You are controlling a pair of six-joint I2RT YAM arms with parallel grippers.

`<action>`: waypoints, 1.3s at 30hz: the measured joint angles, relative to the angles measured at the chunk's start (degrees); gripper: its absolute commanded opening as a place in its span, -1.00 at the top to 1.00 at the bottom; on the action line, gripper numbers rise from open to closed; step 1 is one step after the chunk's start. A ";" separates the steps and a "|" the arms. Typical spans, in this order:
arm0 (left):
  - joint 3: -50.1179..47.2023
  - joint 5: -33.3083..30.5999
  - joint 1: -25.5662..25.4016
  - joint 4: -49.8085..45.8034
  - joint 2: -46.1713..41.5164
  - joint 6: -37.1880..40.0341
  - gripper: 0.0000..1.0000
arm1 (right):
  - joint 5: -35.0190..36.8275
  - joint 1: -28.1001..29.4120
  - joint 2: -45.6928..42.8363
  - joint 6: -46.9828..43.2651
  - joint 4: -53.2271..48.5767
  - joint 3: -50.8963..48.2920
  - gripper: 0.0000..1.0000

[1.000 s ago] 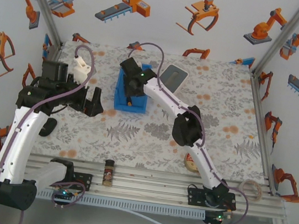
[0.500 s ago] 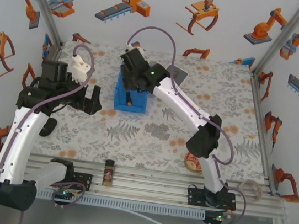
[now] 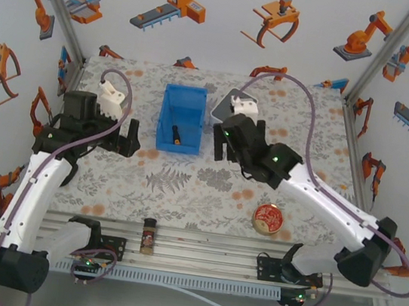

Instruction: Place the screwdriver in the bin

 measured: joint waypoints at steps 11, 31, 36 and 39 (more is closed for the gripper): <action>-14.32 -16.33 0.00 20.39 1.01 -5.44 -0.95 | 5.77 -0.24 -18.67 0.31 5.16 -19.56 -0.99; -34.01 -19.52 8.33 64.87 17.44 -9.60 -0.95 | 8.46 -29.77 -21.79 -17.46 41.38 -48.57 -0.99; -36.17 -18.78 10.54 71.60 21.16 -9.75 -0.95 | 5.68 -35.21 -16.06 -19.63 51.06 -51.04 -0.99; -37.51 -18.71 10.78 75.78 23.08 -9.86 -0.95 | 4.17 -37.27 -11.78 -20.87 57.29 -52.22 -0.99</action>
